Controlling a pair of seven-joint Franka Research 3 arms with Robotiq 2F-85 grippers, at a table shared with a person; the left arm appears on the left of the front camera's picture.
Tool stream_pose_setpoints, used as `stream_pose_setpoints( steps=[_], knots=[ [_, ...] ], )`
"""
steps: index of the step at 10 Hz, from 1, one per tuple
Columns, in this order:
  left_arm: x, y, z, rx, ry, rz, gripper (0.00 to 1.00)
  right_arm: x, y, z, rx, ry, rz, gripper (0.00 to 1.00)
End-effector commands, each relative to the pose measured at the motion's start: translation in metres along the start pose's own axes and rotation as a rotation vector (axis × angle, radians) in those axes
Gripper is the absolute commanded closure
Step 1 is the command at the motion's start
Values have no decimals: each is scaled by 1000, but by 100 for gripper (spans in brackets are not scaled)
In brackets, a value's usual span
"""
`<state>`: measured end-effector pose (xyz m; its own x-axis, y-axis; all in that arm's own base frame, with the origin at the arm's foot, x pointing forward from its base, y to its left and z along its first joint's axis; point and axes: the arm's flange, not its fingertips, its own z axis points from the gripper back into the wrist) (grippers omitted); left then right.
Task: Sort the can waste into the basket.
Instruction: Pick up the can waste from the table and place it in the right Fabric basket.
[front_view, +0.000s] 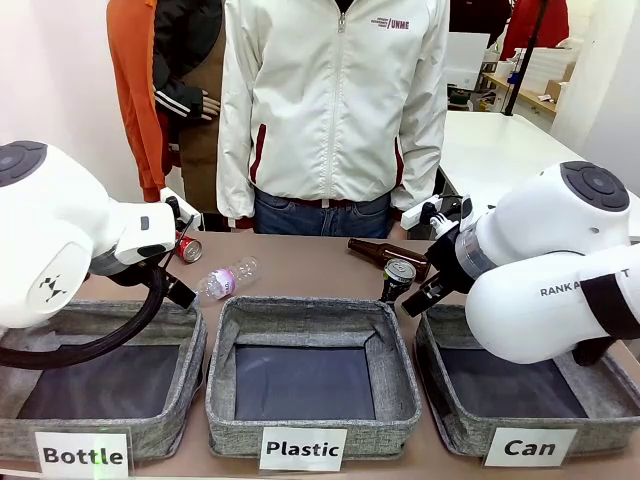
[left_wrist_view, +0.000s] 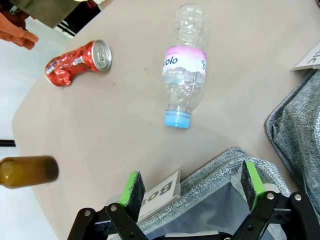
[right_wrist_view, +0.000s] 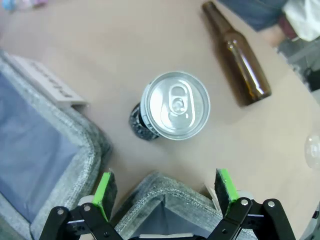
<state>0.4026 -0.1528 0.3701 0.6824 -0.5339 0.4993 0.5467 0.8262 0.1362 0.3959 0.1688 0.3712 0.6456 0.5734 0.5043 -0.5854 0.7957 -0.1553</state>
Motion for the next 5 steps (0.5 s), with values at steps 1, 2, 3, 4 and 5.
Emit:
stream_pose_setpoints(
  steps=[1, 2, 3, 4, 5],
  knots=[
    [-3, -3, 20, -14, 13, 1, 0, 0, -1, 19, -5, 38, 5, 0],
    [-8, -7, 40, -79, 12, -4, 0, -3, -5, 44, 2, 47, -28, 0],
    [-17, -10, 76, -122, 40, -14, 0, -6, -11, 73, 47, 82, -41, 0],
    [-27, -6, 109, -188, 64, 23, 0, -11, -14, 97, 99, 106, -36, 0],
    [-41, 3, 136, -253, 74, 70, 0, -17, -20, 121, 171, 137, -58, 0]
  ],
)
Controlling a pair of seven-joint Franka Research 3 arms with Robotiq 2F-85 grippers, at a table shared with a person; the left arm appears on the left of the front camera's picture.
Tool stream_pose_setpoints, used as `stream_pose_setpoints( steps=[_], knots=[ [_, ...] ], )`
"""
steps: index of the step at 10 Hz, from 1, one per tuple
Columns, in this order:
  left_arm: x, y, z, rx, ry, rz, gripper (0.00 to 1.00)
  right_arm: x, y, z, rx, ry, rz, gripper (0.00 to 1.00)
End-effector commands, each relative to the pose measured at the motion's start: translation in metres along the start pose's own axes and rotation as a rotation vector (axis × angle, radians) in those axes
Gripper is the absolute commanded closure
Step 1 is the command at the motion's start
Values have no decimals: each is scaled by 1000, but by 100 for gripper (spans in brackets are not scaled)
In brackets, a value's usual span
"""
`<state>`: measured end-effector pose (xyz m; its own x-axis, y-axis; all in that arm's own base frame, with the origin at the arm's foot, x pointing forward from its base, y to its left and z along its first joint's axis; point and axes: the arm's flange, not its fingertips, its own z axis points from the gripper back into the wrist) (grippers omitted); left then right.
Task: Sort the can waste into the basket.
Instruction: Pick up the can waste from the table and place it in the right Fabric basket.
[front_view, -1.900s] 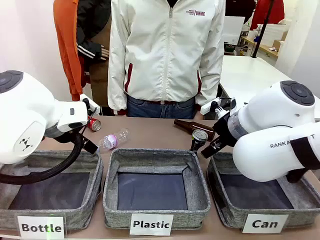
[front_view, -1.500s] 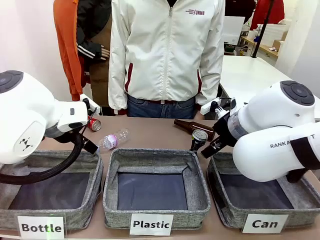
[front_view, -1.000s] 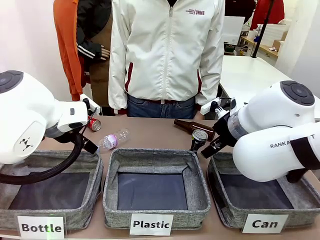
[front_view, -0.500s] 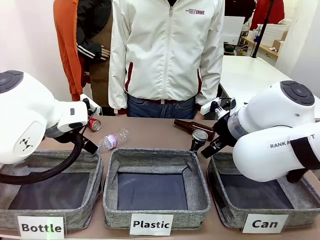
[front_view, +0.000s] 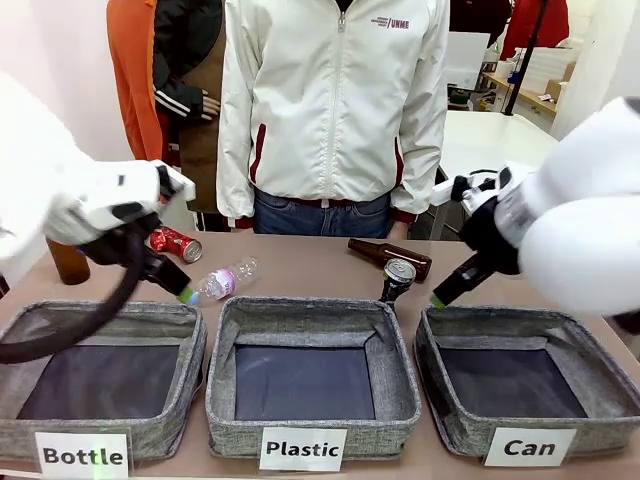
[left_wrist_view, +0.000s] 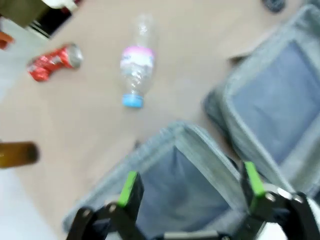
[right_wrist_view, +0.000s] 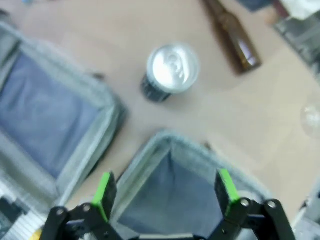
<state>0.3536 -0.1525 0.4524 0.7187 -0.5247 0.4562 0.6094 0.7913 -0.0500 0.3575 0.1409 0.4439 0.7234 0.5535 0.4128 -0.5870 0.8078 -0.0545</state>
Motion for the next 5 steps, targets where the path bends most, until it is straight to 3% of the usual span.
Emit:
stream_pose_setpoints(
  steps=[1, 2, 3, 5],
  knots=[
    [-69, 23, 69, -161, -10, 19, 0, -23, -15, 56, 162, 27, -97, 0],
    [-91, 45, 94, -265, -20, -10, 0, -34, -31, 79, 271, 28, -225, 0],
    [-118, 79, 117, -392, -47, -27, 0, -53, -55, 104, 390, -35, -307, 0],
    [-174, 142, 141, -550, -207, 113, 0, -99, -108, 133, 628, -182, -423, 0]
  ],
)
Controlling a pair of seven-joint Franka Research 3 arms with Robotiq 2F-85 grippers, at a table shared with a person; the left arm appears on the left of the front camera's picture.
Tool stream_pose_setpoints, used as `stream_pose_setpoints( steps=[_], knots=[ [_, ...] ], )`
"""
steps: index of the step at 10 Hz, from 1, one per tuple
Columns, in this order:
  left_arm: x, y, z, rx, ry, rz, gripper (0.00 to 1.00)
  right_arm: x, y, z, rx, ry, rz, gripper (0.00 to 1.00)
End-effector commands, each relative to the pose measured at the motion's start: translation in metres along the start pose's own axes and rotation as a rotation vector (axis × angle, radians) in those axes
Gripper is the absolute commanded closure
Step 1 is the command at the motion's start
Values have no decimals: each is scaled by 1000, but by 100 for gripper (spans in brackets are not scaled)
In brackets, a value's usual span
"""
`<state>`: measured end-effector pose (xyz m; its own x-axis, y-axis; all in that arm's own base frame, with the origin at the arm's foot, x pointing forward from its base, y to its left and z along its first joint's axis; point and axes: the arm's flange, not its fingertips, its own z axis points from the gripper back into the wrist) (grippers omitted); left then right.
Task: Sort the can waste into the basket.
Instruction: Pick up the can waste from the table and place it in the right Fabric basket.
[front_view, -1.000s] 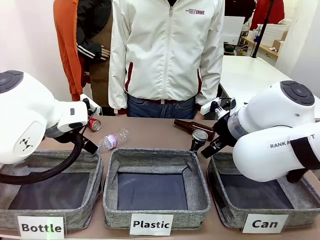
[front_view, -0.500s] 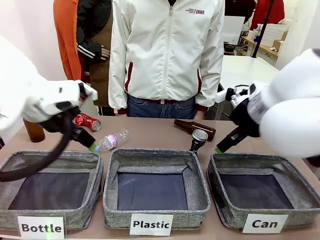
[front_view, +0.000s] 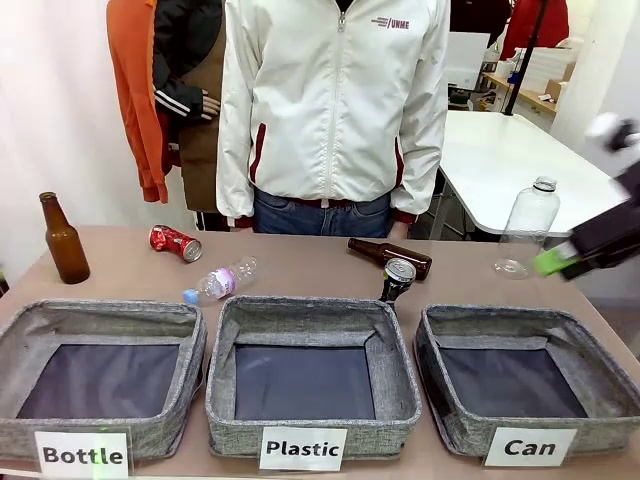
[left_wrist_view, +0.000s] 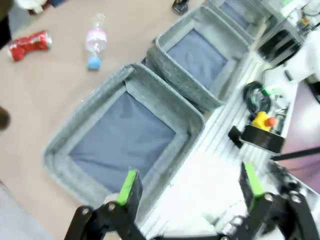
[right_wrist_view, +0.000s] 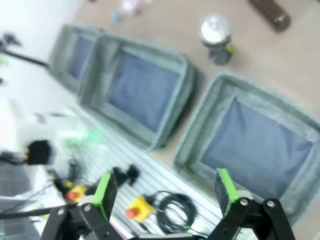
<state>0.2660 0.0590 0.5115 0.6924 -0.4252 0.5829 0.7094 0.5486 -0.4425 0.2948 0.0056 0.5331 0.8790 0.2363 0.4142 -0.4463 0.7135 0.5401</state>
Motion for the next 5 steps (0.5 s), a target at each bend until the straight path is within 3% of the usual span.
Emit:
stream_pose_setpoints(
  steps=[1, 3, 5],
  knots=[
    [-53, 54, 31, -131, -184, 161, 0, -18, -53, 42, 239, -173, -125, 0],
    [-116, 94, 48, -272, -455, 313, 0, -43, -111, 69, 438, -302, -241, 0],
    [-144, 98, 48, -311, -622, 387, 0, -60, -161, 77, 531, -408, -368, 0]
  ],
)
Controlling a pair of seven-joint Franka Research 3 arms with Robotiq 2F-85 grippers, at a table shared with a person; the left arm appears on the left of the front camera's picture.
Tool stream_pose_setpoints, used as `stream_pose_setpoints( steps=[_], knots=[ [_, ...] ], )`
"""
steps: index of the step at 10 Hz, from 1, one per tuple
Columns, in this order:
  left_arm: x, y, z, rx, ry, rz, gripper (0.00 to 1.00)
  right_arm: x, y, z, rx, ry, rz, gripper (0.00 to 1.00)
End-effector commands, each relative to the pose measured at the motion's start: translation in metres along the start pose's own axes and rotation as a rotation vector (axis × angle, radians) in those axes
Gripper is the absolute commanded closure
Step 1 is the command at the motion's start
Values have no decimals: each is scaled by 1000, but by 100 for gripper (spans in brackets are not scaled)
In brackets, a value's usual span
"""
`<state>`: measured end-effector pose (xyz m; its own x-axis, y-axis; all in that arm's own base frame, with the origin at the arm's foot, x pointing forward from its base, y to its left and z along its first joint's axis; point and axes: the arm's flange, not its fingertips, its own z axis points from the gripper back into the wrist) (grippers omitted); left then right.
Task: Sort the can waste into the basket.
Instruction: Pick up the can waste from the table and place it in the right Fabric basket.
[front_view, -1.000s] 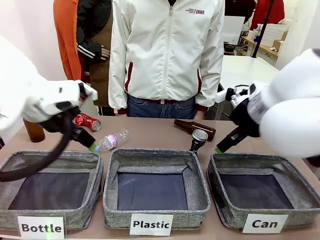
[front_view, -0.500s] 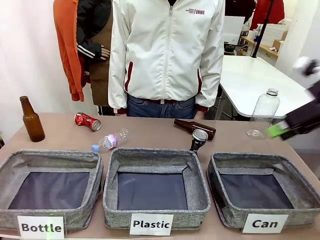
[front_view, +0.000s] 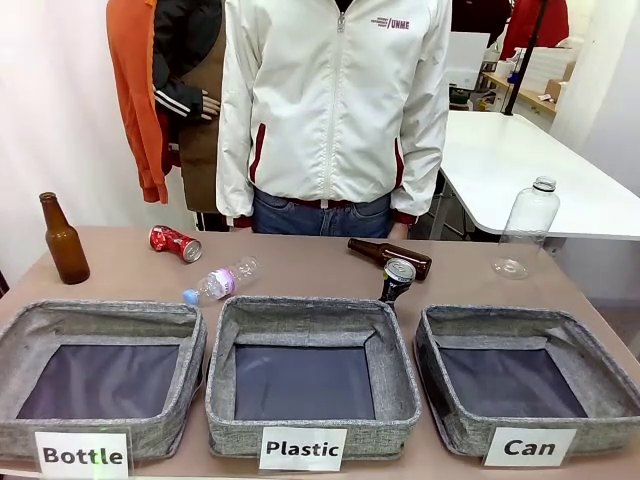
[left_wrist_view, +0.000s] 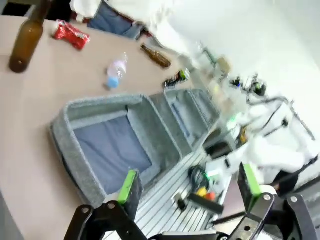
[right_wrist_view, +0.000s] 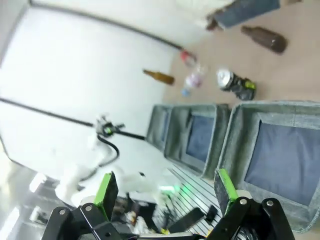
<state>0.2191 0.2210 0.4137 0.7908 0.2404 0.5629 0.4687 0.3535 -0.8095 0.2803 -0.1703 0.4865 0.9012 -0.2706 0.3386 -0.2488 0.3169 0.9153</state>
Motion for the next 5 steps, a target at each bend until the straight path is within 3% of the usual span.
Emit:
stream_pose_setpoints(
  steps=[1, 3, 4, 5],
  knots=[
    [-3, -5, -24, -50, -108, 14, 0, 16, -36, 9, 96, -74, -66, 0],
    [-13, -10, -48, -21, -210, 79, 0, 8, -61, 20, 94, -174, -125, 0],
    [8, 9, 3, -37, -135, 59, 0, 3, -45, 17, 79, -100, -103, 0],
    [8, 9, 3, -37, -135, 59, 0, 3, -45, 17, 79, -100, -103, 0]
  ],
)
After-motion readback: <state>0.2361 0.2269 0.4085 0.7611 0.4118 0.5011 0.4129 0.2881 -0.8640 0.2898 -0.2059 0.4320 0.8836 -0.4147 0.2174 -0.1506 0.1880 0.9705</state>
